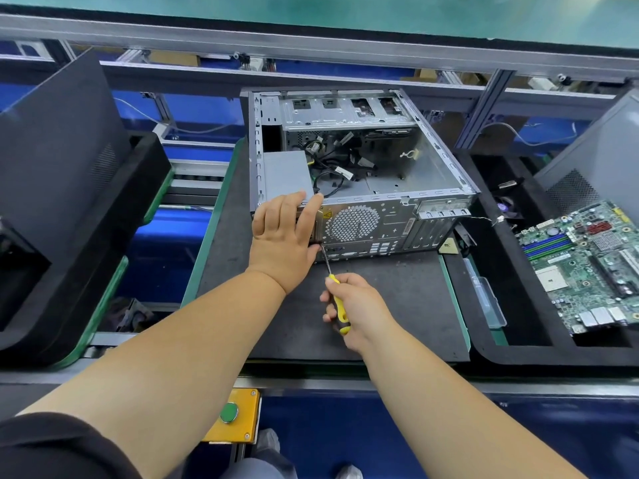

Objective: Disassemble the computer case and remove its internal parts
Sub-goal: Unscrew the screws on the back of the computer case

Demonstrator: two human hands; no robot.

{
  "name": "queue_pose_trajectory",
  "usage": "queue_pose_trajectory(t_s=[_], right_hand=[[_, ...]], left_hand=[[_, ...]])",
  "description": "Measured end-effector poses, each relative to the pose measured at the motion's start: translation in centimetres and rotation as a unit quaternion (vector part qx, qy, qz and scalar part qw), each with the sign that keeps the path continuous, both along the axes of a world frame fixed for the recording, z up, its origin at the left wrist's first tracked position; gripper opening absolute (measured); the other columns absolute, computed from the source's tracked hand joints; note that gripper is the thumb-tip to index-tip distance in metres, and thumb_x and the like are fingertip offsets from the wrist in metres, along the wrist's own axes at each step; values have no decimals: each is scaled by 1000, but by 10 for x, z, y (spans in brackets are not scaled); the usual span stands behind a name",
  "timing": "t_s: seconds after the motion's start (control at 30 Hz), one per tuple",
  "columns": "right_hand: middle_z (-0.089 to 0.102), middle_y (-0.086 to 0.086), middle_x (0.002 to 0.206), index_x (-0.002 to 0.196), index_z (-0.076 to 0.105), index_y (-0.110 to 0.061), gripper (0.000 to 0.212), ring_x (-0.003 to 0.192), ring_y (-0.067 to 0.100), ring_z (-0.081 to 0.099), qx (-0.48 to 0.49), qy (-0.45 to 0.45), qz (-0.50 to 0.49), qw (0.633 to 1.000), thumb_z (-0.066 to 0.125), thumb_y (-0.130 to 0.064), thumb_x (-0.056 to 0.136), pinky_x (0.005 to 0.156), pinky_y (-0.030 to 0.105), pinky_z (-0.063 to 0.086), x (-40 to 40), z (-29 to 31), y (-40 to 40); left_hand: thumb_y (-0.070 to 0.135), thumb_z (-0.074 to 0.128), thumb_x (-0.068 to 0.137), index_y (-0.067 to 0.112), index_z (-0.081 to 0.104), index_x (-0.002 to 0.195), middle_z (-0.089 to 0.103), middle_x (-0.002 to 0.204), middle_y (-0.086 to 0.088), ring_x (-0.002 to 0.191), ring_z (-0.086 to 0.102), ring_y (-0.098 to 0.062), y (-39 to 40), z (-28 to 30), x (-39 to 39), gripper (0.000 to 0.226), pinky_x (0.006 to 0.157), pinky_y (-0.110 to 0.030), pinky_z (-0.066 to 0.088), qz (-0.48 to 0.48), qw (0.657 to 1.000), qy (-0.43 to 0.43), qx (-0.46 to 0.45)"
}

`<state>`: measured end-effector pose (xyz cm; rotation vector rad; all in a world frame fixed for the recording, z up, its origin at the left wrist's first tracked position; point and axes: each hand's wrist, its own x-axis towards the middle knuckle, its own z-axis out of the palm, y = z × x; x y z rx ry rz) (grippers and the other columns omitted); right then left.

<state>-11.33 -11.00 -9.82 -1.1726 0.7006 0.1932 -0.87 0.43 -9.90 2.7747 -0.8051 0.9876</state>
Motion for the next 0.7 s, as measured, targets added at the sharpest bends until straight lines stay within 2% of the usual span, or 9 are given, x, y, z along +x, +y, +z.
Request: queue_pose_trajectory(t_s=[0.17,0.23,0.3,0.43,0.5,0.53,0.6,0.63,0.7], right_hand=[[59,9,65,95,64,2,40,44,11,40,234,45,-9,971,45,-33,102,41,19,40,1,7,-3],[53,6,63,89,59,-2,37,43,10,38,262,39,4,964,44,-33,103,39,17,37,1,6,-4],[44,0,59,84,53,-9,35,40,7,32,247,32,18,968,41,-33,105,36,17,30,2,4,-4],[39,-2,56,84,51,-12,33,41,8,25,107,45,21,993,37,-33,106,36,19,22,6,6,4],[44,1,59,88,53,-10,33,45,12,32,-27,65,52,996,36,-33,106,40,24,28,10,12,9],[49,4,67,94,54,-8,33,53,17,40,-154,77,96,980,35,-32,106,47,28,35,12,13,11],[58,11,88,109,52,-5,33,74,24,48,-426,79,190,881,34,-31,107,61,33,37,13,10,12],[60,12,95,112,50,-5,31,78,24,47,-507,71,210,833,34,-30,107,64,33,34,12,6,12],[61,11,99,110,49,-7,27,78,24,46,-560,54,213,799,35,-30,106,64,32,32,10,2,13]], left_hand=[[40,80,63,22,31,140,29,131,-6,119,31,-28,0,1,0,93,103,-43,22,4,1000,-8,3],[40,80,63,22,31,140,29,131,-6,119,31,-28,0,1,0,93,103,-43,22,5,1000,-11,6],[40,80,63,22,32,140,29,131,-6,119,31,-28,0,0,0,93,103,-43,22,3,1000,-14,5],[39,81,61,21,32,139,30,131,-6,119,31,-28,-1,-1,1,93,103,-43,22,-2,1000,-17,-6],[39,81,61,21,33,139,30,131,-6,119,31,-28,-1,-1,2,93,103,-43,22,-1,1000,-18,-8],[39,81,62,20,35,139,30,131,-6,119,31,-28,-1,-1,2,93,104,-43,22,-1,1000,-17,-9],[39,82,61,19,42,139,30,130,-7,119,31,-28,-1,-1,1,90,104,-43,21,-4,1000,-17,-14],[39,82,61,18,43,139,30,130,-7,119,31,-28,-2,-1,1,90,104,-44,21,-4,1000,-17,-14],[39,83,61,18,42,139,30,130,-7,118,31,-28,-1,-1,1,91,103,-44,22,-4,1000,-19,-12]])
